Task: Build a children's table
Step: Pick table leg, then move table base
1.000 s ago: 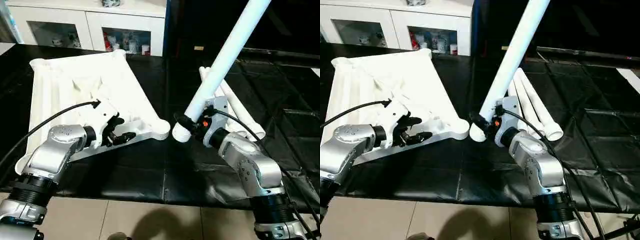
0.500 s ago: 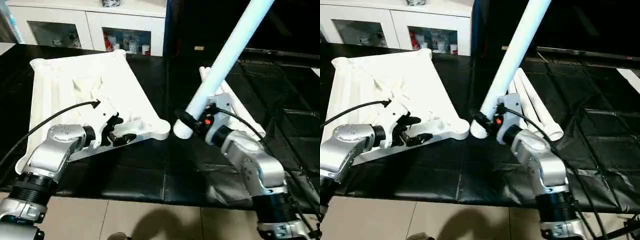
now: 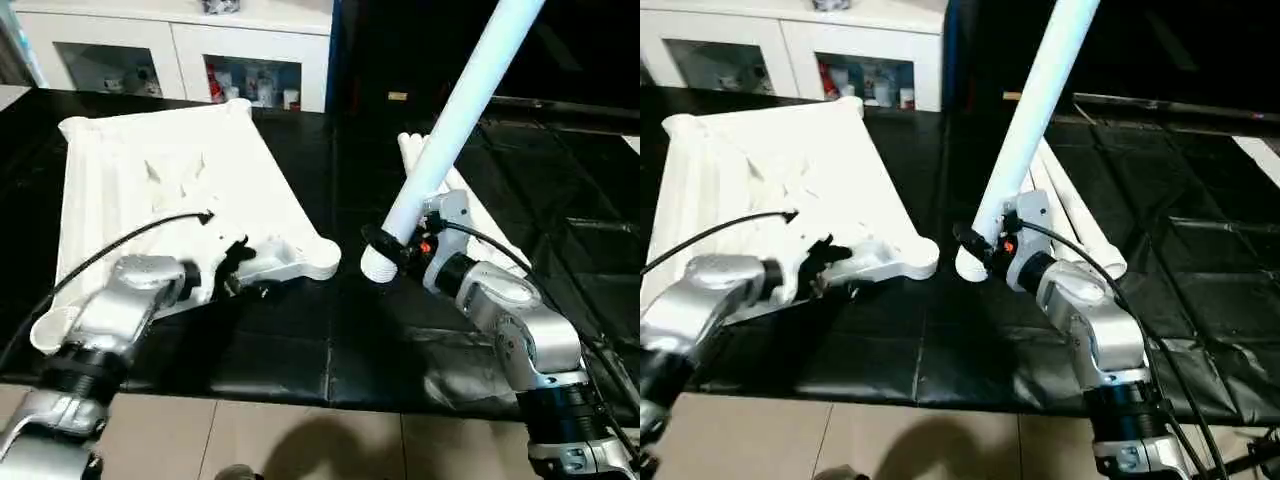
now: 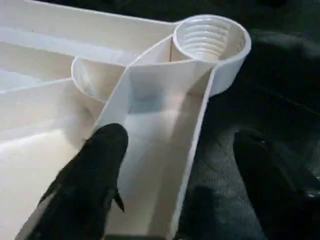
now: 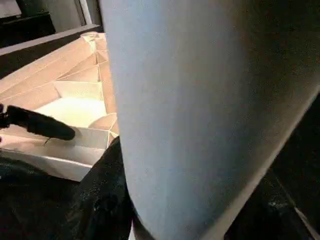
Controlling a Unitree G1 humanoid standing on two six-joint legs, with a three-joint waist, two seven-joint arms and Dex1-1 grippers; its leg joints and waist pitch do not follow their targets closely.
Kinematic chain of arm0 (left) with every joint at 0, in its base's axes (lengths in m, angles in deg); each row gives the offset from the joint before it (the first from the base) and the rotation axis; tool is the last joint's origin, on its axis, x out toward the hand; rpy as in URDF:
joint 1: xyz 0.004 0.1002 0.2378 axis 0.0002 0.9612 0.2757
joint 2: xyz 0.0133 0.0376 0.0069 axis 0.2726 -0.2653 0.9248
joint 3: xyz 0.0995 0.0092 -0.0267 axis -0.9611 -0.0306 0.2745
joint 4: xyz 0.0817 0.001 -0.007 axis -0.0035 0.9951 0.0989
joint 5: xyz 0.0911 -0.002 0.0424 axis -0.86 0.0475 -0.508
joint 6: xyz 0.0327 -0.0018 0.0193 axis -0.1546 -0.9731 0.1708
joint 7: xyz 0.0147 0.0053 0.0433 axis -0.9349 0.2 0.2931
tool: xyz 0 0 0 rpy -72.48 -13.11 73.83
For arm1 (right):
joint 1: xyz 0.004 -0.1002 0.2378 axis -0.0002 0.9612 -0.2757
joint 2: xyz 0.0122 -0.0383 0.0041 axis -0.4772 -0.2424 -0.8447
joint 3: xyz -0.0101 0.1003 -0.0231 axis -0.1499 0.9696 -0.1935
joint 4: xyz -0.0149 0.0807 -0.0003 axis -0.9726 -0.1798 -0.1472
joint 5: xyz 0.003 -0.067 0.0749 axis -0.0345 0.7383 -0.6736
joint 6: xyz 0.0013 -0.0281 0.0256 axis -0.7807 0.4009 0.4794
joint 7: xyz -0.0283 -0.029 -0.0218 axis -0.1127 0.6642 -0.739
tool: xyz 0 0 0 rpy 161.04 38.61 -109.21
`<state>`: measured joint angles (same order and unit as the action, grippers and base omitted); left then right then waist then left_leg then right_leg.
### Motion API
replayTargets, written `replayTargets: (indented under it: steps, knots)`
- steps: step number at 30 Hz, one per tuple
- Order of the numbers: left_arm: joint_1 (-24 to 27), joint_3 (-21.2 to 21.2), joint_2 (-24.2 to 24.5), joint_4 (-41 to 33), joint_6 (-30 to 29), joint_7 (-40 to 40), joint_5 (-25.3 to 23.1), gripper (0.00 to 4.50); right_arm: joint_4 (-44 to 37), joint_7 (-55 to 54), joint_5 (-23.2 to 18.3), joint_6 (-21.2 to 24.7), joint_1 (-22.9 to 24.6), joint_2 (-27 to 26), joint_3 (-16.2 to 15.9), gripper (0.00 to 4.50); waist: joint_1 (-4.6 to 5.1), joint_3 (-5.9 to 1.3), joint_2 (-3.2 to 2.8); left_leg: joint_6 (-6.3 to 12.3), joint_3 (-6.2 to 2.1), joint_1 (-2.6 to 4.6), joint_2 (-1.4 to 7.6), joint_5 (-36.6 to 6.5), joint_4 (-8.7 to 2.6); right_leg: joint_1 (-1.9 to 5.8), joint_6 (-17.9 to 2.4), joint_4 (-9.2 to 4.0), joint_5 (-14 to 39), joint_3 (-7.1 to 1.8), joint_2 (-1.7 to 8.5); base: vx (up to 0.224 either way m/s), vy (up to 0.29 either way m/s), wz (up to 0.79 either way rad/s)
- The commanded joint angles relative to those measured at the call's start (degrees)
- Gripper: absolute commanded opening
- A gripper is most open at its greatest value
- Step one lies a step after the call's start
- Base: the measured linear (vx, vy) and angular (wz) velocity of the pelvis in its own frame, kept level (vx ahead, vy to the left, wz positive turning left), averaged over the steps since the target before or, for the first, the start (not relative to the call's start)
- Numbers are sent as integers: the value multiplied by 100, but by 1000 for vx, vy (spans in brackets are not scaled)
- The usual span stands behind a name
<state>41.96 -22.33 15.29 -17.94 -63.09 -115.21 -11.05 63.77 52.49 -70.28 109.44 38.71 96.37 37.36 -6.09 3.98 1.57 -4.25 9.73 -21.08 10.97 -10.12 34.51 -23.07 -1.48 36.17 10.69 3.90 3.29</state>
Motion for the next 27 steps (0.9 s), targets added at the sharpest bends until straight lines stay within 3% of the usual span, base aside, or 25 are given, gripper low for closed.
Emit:
replayTargets:
  steps: [1,3,4,5,14,25,27]
  knots:
    - [-200,-98,-66,263,176,-49,-124,350,-12,42,10,-82,-69,39,-18,190,-9,-458,-91,-155,-68,67,182,-952,-405,324,-885,-433,1001,-319,473,0,0,0]
    - [-242,-104,-86,346,233,-61,-154,333,-14,49,13,-82,-60,40,-20,190,-15,-459,-84,-159,-70,67,182,-944,-406,324,-898,-431,952,-318,473,0,0,0]
    - [-287,-106,-106,422,303,-101,-167,333,-27,57,31,-82,-43,49,-24,190,-16,-465,-121,-175,-75,69,189,-950,-403,324,-921,-419,907,-320,480,0,0,0]
    - [-326,-99,-126,487,374,-138,-165,305,-54,62,41,-77,-15,56,-27,190,-10,-461,-138,-181,-75,66,184,-972,-403,324,-930,-427,888,-318,475,0,0,0]
    - [-490,-170,-168,820,538,-514,-206,239,-256,61,56,-28,189,101,-57,190,-9,-463,-114,-184,-70,80,194,-1064,-404,332,-1021,-431,846,-321,482,0,0,0]
    - [-595,-211,-58,1070,448,-799,-303,163,-298,132,104,-23,220,115,-128,190,-14,-453,-111,-167,-72,81,199,-1074,-410,326,-1004,-440,979,-321,489,0,0,0]
    - [-617,-215,-49,1128,480,-824,-332,141,-311,139,104,-16,231,128,-138,190,-10,-450,-89,-166,-70,79,199,-1081,-412,328,-996,-448,1012,-322,490,0,0,0]
